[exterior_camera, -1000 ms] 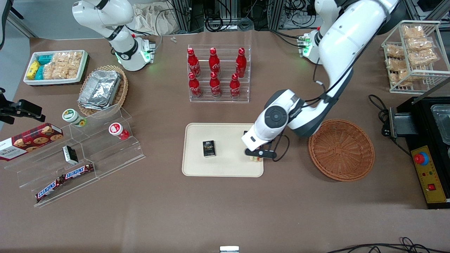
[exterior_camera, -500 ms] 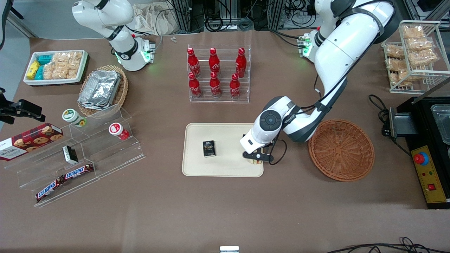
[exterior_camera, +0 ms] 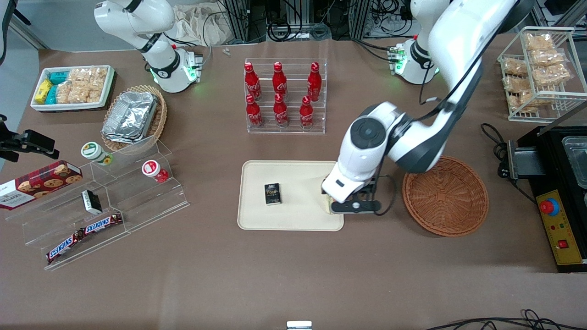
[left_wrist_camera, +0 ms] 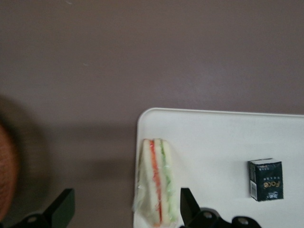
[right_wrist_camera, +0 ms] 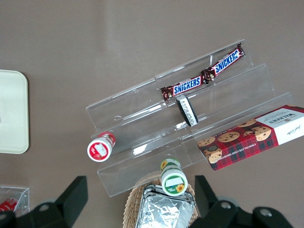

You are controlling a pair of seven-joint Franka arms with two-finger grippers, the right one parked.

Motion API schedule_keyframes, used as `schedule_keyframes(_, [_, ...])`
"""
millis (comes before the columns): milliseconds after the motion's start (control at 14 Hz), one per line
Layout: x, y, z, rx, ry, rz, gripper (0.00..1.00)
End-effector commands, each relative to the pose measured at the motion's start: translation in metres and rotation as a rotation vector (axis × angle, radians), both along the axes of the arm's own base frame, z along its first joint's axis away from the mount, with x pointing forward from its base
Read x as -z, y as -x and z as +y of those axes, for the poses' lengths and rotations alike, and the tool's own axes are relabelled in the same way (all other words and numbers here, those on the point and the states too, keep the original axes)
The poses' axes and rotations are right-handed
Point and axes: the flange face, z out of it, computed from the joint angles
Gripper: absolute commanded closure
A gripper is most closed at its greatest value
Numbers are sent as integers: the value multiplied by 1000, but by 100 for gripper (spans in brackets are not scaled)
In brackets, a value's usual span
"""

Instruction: Place sandwich from basket to tray

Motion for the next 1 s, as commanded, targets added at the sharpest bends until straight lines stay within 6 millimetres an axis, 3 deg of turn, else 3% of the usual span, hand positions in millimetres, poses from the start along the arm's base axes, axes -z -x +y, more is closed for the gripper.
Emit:
schedule_keyframes(0, [-59,-7,42,-67,-42,-39,0])
schedule_keyframes(286, [-145,12,107,42,1,49,0])
schedule_keyframes(429, [-167,17,161,90,-12,137,0])
schedule_keyframes(500, [-185,26,176,145,-27,173,0])
schedule_keyframes(643, [-210,35,236,153,-61,242,0])
schedule_keyframes(786, [-242,63,285,112,-4,275,0])
schedule_keyframes(929, [-257,86,312,105,-3,260,0])
